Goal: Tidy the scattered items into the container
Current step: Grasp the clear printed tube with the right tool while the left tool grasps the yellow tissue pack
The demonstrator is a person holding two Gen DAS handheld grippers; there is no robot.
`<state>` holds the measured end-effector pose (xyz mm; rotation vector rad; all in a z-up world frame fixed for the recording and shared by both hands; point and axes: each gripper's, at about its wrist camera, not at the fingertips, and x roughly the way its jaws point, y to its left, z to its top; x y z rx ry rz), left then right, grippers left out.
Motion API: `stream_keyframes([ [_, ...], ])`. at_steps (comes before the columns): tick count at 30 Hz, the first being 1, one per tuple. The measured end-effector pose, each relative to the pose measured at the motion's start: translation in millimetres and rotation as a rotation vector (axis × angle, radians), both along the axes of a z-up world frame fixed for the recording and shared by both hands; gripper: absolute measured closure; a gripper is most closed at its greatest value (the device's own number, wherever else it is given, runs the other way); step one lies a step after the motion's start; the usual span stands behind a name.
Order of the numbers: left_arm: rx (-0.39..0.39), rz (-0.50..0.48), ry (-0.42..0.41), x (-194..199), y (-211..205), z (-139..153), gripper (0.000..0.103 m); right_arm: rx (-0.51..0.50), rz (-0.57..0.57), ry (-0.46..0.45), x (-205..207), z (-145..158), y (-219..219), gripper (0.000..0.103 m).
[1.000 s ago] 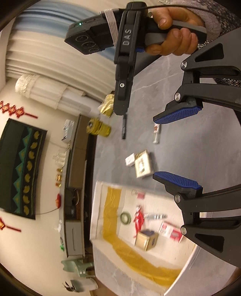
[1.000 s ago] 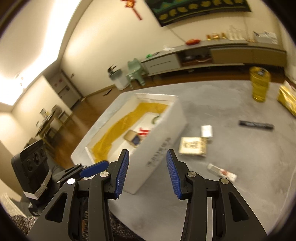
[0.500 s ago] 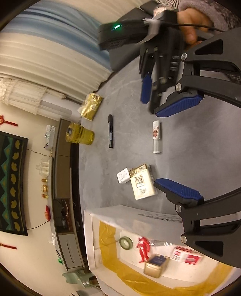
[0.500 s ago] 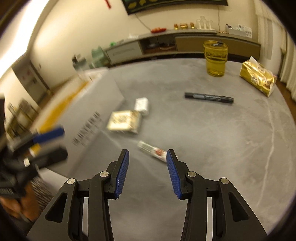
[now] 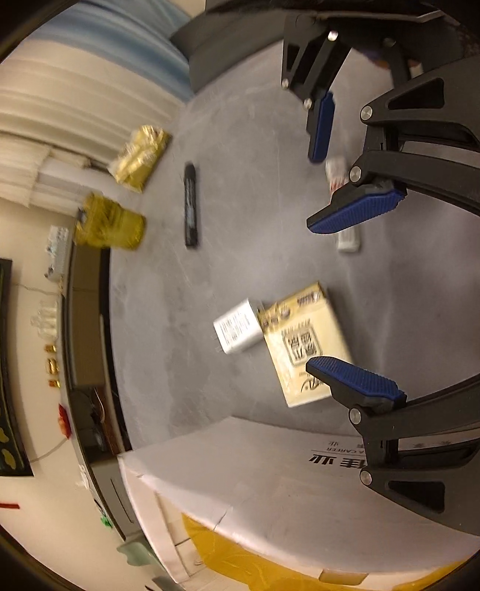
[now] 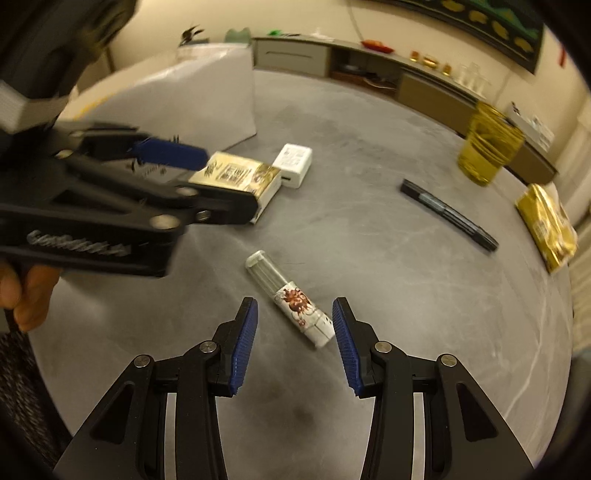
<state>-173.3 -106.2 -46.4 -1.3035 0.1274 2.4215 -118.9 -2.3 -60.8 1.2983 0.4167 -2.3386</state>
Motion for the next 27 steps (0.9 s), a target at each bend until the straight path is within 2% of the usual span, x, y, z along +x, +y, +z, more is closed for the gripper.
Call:
stream_keyframes([
  [3, -0.021, 0.019, -0.003, -8, -1, -11, 0.033, 0.015, 0.008, -0.014, -6, -10, 0, 0.058],
  [7, -0.027, 0.041, 0.026, -16, -2, -15, 0.025, -0.001, 0.008, -0.020, -13, -15, -1, 0.058],
  [19, -0.034, 0.038, 0.058, -13, -4, -15, 0.024, -0.051, -0.007, -0.044, -13, -16, -2, 0.059],
  [22, -0.084, 0.039, 0.081, -11, 1, -20, 0.023, -0.054, -0.016, -0.050, -13, -15, -2, 0.069],
  [25, -0.093, 0.043, 0.100, -12, 2, -21, 0.023, -0.054, -0.024, -0.055, -11, -14, -2, 0.081],
  [27, -0.083, 0.044, 0.105, -13, 0, -21, 0.023, -0.065, -0.034, -0.066, -12, -14, -1, 0.082],
])
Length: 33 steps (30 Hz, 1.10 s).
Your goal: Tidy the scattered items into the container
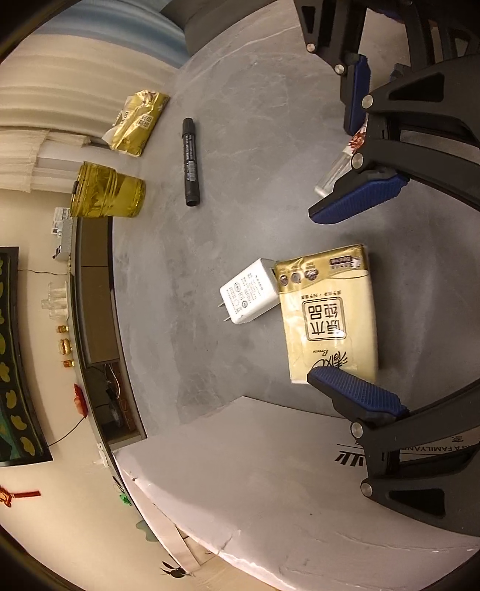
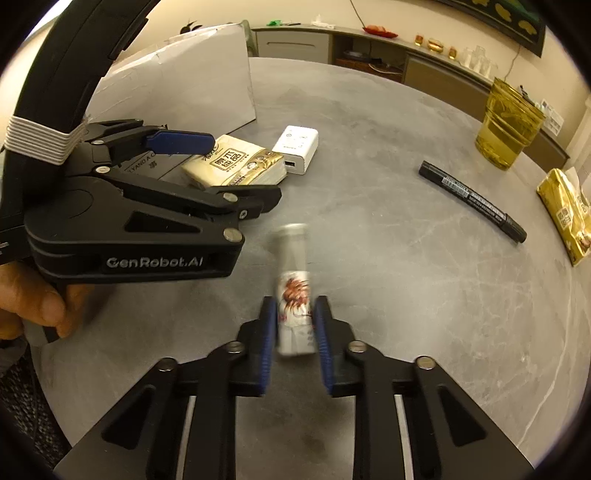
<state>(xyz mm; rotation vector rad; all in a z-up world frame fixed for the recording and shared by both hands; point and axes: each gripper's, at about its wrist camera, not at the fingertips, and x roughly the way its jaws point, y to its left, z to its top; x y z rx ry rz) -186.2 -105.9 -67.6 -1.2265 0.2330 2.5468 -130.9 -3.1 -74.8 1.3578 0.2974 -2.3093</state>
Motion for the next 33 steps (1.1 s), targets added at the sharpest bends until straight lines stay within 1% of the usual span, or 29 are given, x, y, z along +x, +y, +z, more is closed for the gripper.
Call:
stream_keyframes([
  [5, 0.011, -0.010, 0.002, 0, 0, -1, 0.023, -0.020, -0.056, -0.035, -5, 1, 10, 0.082],
  [8, 0.083, -0.086, -0.009, 5, 5, 2, 0.022, -0.048, -0.101, -0.063, -8, 1, 20, 0.082],
  [9, 0.099, -0.095, -0.011, 6, 5, 4, 0.022, -0.056, -0.113, -0.070, -9, 1, 23, 0.082],
  [11, 0.101, -0.081, 0.002, 8, 5, 7, 0.022, -0.071, -0.138, -0.081, -10, 1, 30, 0.082],
  [14, 0.078, -0.041, 0.009, 8, 4, 5, 0.022, -0.079, -0.155, -0.087, -10, 1, 34, 0.082],
  [17, 0.075, -0.011, -0.009, 4, 4, -2, 0.022, -0.076, -0.155, -0.084, -8, 2, 32, 0.082],
  [19, 0.076, -0.015, -0.025, 2, 7, -8, 0.022, -0.073, -0.153, -0.082, -7, 2, 30, 0.082],
  [21, 0.052, -0.026, -0.058, -1, 12, -15, 0.022, -0.074, -0.153, -0.080, -7, 2, 31, 0.082],
  [22, 0.043, -0.025, -0.059, 0, 13, -16, 0.022, -0.076, -0.155, -0.080, -6, 2, 31, 0.082],
  [24, 0.060, -0.031, -0.057, 0, 11, -14, 0.023, -0.079, -0.157, -0.081, -7, 2, 30, 0.082],
  [27, 0.099, -0.027, -0.081, -1, 4, -15, 0.025, -0.093, -0.162, -0.086, -9, 2, 31, 0.082],
  [30, 0.109, -0.029, -0.083, 1, 3, -12, 0.026, -0.107, -0.167, -0.090, -9, 3, 31, 0.082],
  [33, 0.118, -0.033, -0.065, 4, 2, -4, 0.027, -0.122, -0.175, -0.092, -9, 4, 31, 0.082],
])
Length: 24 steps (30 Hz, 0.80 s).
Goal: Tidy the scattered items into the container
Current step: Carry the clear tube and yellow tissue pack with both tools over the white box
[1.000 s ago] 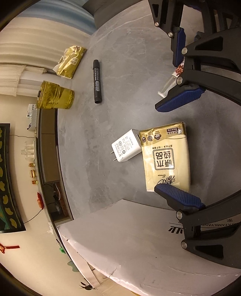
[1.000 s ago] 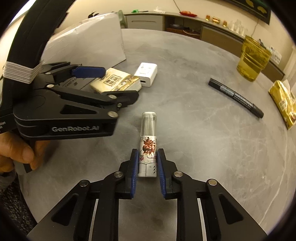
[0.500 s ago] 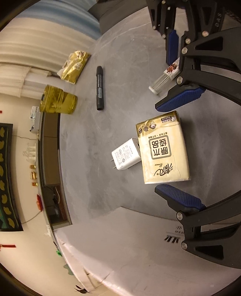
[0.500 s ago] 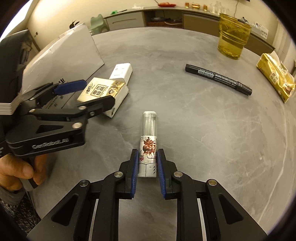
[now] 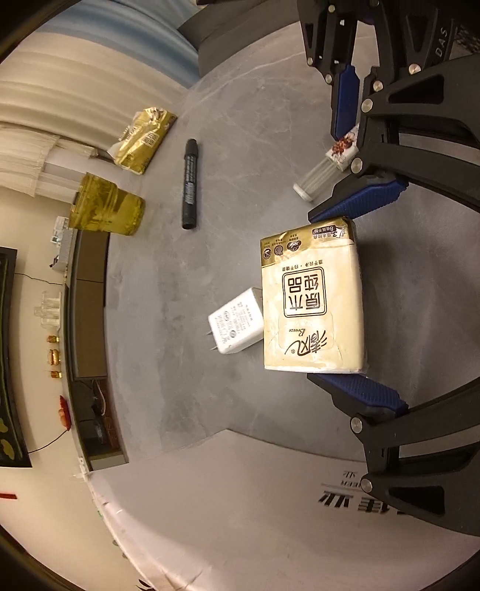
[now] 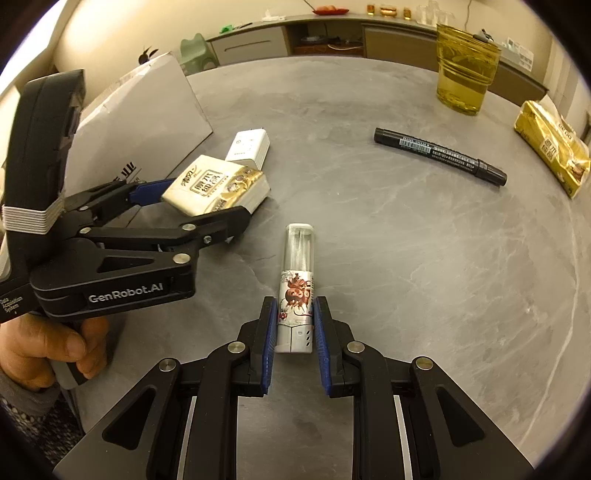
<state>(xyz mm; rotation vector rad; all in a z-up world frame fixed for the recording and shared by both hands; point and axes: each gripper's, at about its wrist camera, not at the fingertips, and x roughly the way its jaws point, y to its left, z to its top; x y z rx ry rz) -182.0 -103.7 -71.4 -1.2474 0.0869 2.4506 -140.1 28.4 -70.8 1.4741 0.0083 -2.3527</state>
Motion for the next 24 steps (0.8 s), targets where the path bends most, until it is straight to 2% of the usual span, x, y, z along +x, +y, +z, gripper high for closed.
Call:
stream_keyframes([
  [24, 0.057, -0.017, 0.063, 40, -16, 43, 0.027, -0.094, -0.046, 0.058, 21, 33, 2, 0.082],
])
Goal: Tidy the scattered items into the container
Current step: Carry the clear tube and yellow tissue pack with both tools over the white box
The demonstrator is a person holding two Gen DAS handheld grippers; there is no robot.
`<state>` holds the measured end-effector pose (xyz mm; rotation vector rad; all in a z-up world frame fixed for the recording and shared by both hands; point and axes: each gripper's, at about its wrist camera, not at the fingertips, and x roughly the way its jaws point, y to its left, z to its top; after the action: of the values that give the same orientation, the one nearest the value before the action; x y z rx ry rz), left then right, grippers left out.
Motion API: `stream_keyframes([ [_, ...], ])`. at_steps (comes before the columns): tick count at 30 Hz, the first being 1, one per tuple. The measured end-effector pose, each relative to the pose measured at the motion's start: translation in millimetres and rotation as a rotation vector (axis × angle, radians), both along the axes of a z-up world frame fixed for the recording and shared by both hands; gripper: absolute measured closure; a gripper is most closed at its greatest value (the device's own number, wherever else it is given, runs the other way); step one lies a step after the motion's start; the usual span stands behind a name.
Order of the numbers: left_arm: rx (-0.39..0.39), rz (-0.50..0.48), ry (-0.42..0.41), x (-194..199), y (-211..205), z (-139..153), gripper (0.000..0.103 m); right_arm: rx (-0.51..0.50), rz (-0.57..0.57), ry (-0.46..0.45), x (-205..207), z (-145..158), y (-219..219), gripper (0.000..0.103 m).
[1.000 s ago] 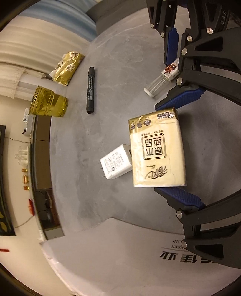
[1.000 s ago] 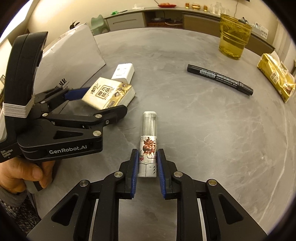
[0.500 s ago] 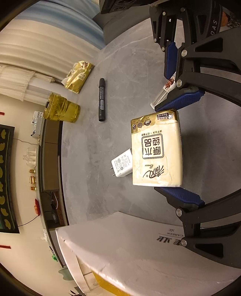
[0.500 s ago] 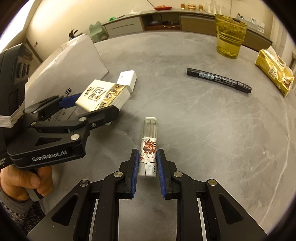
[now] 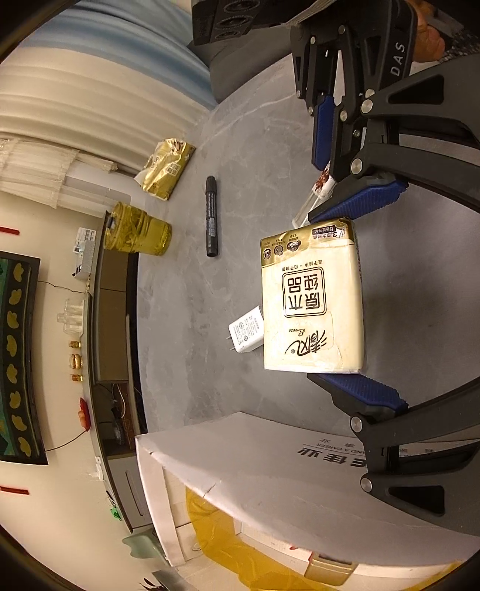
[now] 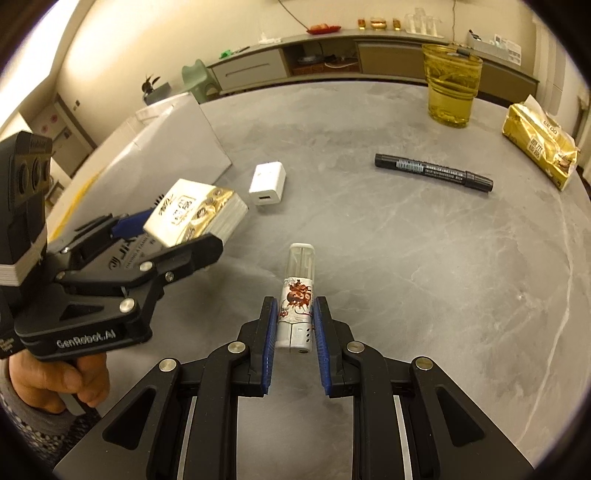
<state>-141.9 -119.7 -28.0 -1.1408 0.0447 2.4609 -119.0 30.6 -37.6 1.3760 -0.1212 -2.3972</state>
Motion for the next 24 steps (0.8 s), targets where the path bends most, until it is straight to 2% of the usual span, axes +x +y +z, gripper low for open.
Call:
stream_keyframes([
  [24, 0.036, 0.015, 0.052, 67, -36, 51, 0.027, -0.073, -0.018, 0.075, 32, 30, -15, 0.082],
])
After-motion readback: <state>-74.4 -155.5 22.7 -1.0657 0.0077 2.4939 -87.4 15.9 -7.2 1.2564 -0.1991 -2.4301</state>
